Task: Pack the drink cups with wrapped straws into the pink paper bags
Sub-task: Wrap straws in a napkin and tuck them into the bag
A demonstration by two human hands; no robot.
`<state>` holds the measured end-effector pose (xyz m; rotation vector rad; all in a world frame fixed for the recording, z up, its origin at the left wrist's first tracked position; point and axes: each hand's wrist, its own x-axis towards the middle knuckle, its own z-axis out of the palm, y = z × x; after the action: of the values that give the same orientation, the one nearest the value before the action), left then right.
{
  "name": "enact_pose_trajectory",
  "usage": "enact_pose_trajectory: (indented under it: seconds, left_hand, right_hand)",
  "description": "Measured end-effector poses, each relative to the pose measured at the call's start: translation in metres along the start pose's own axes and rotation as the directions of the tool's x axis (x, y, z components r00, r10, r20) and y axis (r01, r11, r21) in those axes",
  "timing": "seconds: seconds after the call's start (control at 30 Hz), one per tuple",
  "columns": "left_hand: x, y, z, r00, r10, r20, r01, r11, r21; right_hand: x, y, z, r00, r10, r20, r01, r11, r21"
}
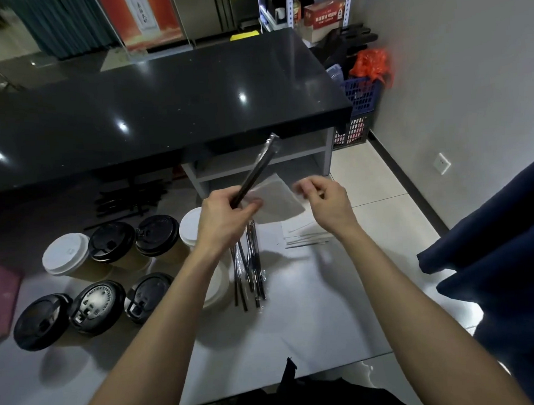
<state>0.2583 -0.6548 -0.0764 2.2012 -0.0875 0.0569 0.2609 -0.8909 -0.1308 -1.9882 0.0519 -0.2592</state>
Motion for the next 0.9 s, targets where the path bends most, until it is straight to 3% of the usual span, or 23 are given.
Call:
enact_pose_trajectory:
  seconds: [0.03,0.1,0.17,0.27,0.33,0.4,0.47,0.57,0.67,0.77,0.9]
  left_hand:
    - [0.0,-0.003,-0.004,1.0,0.0,-0.023,-0.001,1.0,-0.012]
    - [-0.002,-0.007,-0.014,0.999,0.0,-0.051,-0.001,1.0,-0.02]
    - [-0.003,-0.01,-0.021,0.997,-0.009,-0.07,0.008,1.0,-0.018]
    - [-0.005,-0.012,-0.027,0.996,-0.024,-0.081,0.021,0.999,-0.033]
    - [-0.008,-0.012,-0.03,0.996,-0.04,-0.084,0.038,0.999,-0.035]
    - [-0.01,-0.012,-0.032,0.995,-0.045,-0.085,0.043,0.999,-0.03]
    - [-0.012,-0.012,-0.035,0.998,-0.013,-0.058,0.01,0.999,-0.047]
    - [-0.013,-0.011,-0.046,0.993,0.062,0.104,-0.052,0.995,-0.091]
    - [-0.011,-0.006,-0.049,0.972,0.09,0.216,-0.061,0.989,-0.136]
    - [-0.007,0.001,-0.046,0.976,0.121,0.181,-0.095,0.985,-0.146]
    - [-0.004,0.002,-0.049,0.991,0.114,0.067,-0.111,0.993,-0.049]
  right_hand:
    - [0.001,0.011,0.003,1.0,-0.005,-0.008,0.004,0.991,-0.132]
    - [0.001,0.031,0.01,0.993,0.027,0.119,0.022,0.919,-0.394]
    - [0.001,0.044,0.02,0.972,0.101,0.214,0.034,0.836,-0.547]
    - [0.001,0.053,0.03,0.966,0.078,0.247,0.106,0.75,-0.653]
    - [0.001,0.054,0.031,0.974,0.055,0.218,0.102,0.753,-0.649]
    - [0.001,0.05,0.027,0.985,0.047,0.168,0.06,0.814,-0.578]
    - [0.002,0.039,0.018,0.996,0.045,0.082,-0.01,0.92,-0.392]
    - [0.004,0.009,0.001,0.999,0.044,-0.028,-0.046,0.995,-0.085]
    - [0.008,-0.026,-0.007,0.994,0.065,0.09,-0.076,0.989,0.129]
    - [0.006,-0.054,-0.003,0.959,0.043,0.28,-0.11,0.967,0.229]
    - [-0.005,-0.074,0.002,0.918,0.002,0.395,-0.13,0.946,0.297]
